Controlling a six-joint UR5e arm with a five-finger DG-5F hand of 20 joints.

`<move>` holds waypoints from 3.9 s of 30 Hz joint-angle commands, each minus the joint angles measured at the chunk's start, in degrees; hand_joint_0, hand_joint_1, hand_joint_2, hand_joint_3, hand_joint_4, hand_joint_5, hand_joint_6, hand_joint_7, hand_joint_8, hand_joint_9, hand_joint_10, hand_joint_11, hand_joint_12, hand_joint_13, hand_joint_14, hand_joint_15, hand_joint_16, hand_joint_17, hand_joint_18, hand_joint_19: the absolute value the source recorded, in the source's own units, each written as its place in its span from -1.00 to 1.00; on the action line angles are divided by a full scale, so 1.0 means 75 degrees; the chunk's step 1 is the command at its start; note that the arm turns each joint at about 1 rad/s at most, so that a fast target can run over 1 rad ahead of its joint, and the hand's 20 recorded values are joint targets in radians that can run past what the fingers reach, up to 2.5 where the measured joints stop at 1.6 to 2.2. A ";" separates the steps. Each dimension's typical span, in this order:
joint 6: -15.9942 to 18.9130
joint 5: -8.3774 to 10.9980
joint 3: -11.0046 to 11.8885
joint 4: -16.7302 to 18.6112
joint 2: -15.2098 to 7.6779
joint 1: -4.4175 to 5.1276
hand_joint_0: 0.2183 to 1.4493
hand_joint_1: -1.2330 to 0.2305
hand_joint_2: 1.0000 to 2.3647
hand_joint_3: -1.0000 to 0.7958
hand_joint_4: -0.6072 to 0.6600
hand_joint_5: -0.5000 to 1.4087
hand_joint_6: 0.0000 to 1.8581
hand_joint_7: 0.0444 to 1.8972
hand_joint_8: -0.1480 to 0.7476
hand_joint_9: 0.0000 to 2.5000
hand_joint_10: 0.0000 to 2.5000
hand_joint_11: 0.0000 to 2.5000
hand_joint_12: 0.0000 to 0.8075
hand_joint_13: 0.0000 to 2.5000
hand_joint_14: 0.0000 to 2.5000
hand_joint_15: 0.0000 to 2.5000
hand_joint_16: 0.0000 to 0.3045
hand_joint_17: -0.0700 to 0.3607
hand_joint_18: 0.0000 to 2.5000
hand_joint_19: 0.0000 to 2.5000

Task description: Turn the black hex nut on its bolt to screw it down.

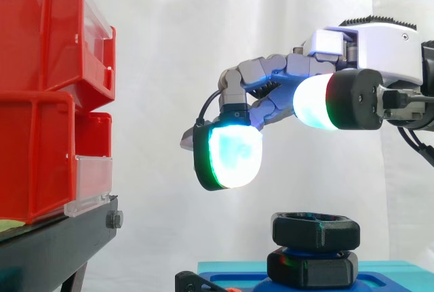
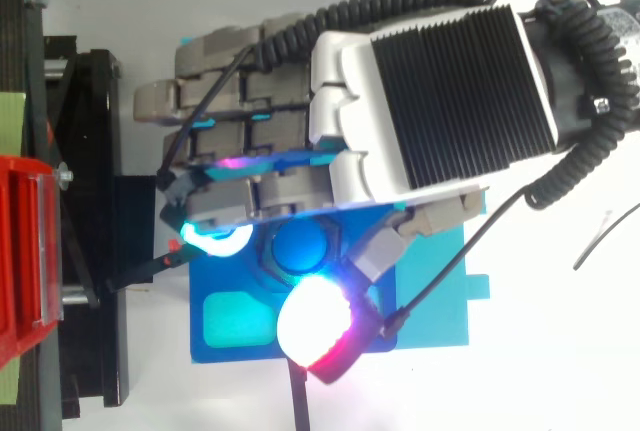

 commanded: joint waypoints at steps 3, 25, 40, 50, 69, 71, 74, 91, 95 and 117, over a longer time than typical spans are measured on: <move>-0.0014 0.0173 0.0003 -0.0068 0.0000 0.0186 -0.56 0.41 -1.00 -0.44 0.20 -0.52 -0.46 0.32 -0.13 -0.43 -1.00 -0.87 -0.28 -0.61 -1.00 -0.99 -0.70 -0.20 -0.66 -0.78; -0.0014 0.0407 0.0003 -0.0197 -0.0270 0.0455 -0.54 0.40 -1.00 -0.44 0.13 -0.50 -0.46 0.37 -0.16 -0.41 -1.00 -0.87 -0.29 -0.61 -1.00 -1.00 -0.71 -0.21 -0.66 -0.78; -0.0014 0.0337 0.0003 -0.0349 -0.0281 0.0420 -0.53 0.39 -1.00 -0.44 0.14 -0.48 -0.43 0.53 -0.15 -0.37 -0.99 -0.85 -0.30 -0.60 -1.00 -1.00 -0.71 -0.22 -0.66 -0.77; -0.0072 0.0021 0.0003 -0.0361 -0.0281 0.0256 -0.53 0.39 -1.00 -0.44 0.13 -0.49 -0.36 0.42 -0.14 -0.34 -0.99 -0.85 -0.31 -0.59 -1.00 -1.00 -0.71 -0.22 -0.65 -0.78; -0.0260 -0.0647 0.0003 -0.0220 -0.0281 -0.0353 -0.53 0.39 -1.00 -0.44 0.15 -0.49 -0.37 0.42 -0.14 -0.34 -0.99 -0.85 -0.30 -0.59 -1.00 -1.00 -0.71 -0.22 -0.65 -0.78; -0.0260 -0.0753 0.0003 -0.0173 -0.0281 -0.0424 -0.53 0.39 -1.00 -0.44 0.15 -0.49 -0.37 0.42 -0.14 -0.33 -0.99 -0.85 -0.31 -0.59 -1.00 -1.00 -0.72 -0.22 -0.65 -0.77; -0.0260 -0.0870 0.0003 -0.0103 -0.0281 -0.0506 -0.53 0.39 -1.00 -0.44 0.15 -0.49 -0.37 0.43 -0.13 -0.33 -0.99 -0.84 -0.31 -0.58 -1.00 -1.00 -0.71 -0.22 -0.65 -0.78; -0.0224 -0.0964 0.0331 0.0120 -0.0270 -0.0529 -0.53 0.40 -1.00 -0.44 0.20 -0.50 -0.46 0.38 -0.14 -0.34 -0.99 -0.84 -0.30 -0.58 -1.00 -1.00 -0.71 -0.22 -0.65 -0.77; -0.0224 -0.0894 0.0331 0.0424 -0.0281 -0.0459 -0.52 0.40 -1.00 -0.44 0.17 -0.50 -0.46 0.35 -0.14 -0.34 -0.99 -0.84 -0.30 -0.58 -1.00 -1.00 -0.72 -0.22 -0.65 -0.77; -0.0224 -0.0448 0.0331 -0.0595 -0.0281 0.0186 -0.50 0.39 -1.00 -0.44 0.05 -0.51 -0.46 -0.05 -0.30 -0.31 -0.99 -0.91 -0.33 -0.58 -1.00 -1.00 -0.72 -0.23 -0.63 -0.76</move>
